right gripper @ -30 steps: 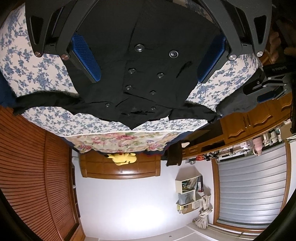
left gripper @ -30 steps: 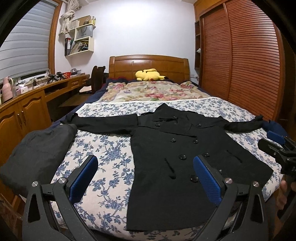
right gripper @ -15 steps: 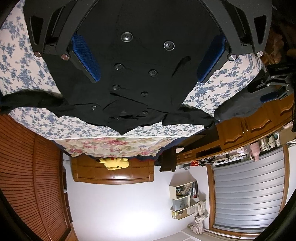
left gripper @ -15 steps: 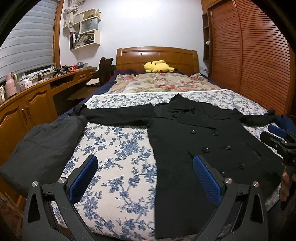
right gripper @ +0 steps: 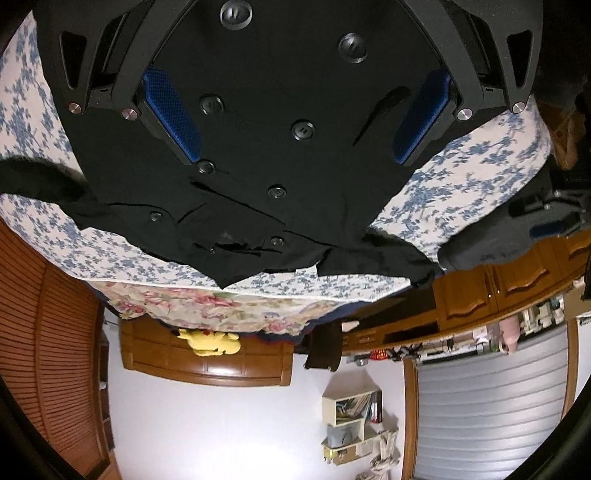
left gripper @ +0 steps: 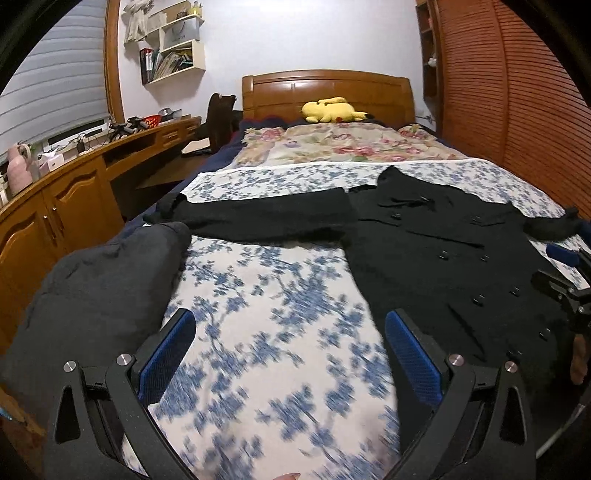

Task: Fold large clothes
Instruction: 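Move the left tool toward the coat sleeve nearest it, then grasp the black coat sleeve with the left tool and lift it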

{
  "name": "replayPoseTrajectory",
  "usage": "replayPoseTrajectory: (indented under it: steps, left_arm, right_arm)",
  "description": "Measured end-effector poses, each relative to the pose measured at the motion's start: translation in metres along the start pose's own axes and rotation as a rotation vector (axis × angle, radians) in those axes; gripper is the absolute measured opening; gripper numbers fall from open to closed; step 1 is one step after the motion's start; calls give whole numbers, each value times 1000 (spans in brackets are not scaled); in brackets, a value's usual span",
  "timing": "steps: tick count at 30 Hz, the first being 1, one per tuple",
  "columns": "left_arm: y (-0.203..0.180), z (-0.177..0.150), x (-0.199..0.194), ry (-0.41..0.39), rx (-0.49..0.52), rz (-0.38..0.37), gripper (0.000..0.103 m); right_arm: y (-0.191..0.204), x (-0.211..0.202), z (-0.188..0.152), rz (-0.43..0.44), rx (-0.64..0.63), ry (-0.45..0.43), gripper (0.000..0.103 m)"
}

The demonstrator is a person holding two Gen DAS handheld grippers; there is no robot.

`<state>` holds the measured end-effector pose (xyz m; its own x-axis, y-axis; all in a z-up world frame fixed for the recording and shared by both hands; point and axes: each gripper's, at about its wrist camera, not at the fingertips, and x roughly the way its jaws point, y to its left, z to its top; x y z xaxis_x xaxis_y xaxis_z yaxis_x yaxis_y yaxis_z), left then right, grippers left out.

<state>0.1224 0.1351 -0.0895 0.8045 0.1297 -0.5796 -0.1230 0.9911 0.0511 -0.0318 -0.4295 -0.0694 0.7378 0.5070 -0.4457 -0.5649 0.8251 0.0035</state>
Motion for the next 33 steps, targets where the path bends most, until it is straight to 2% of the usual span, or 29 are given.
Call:
replayPoseTrajectory:
  steps: [5,7,10,13,18,22,25,27,29,33]
  left_arm:
    - [11,17,35,33,41,27,103]
    - [16,26,50,45,45,23,103]
    - [24,41,75,67,28,1,103]
    - [34,56,102,99,-8,-46,103]
    - [42,79,141,122,-21,-63,103]
    - [56,93,179,153,-91,-93,103]
    - [71,97,201,178,-162,-92,92]
    - [86,97,218,209,-234,-126,80]
    - [95,97,231,228,-278,-115,71]
    - [107,90,251,261,-353,-90,65]
  right_arm:
    - [-7,29,7,2,0,28,103]
    - [-11,35,2,-3,1,36,103]
    - [-16,48,-8,-8,8,93,103]
    - [-23,43,-6,7,28,103,103]
    - [-34,37,-2,30,47,112,103]
    - [-36,36,-3,39,49,110,103]
    - [-37,36,-4,37,49,112,103]
    - [-33,42,-3,35,44,114,103]
    - [-31,43,-3,35,41,115,103]
    - [-26,51,0,35,39,121,103]
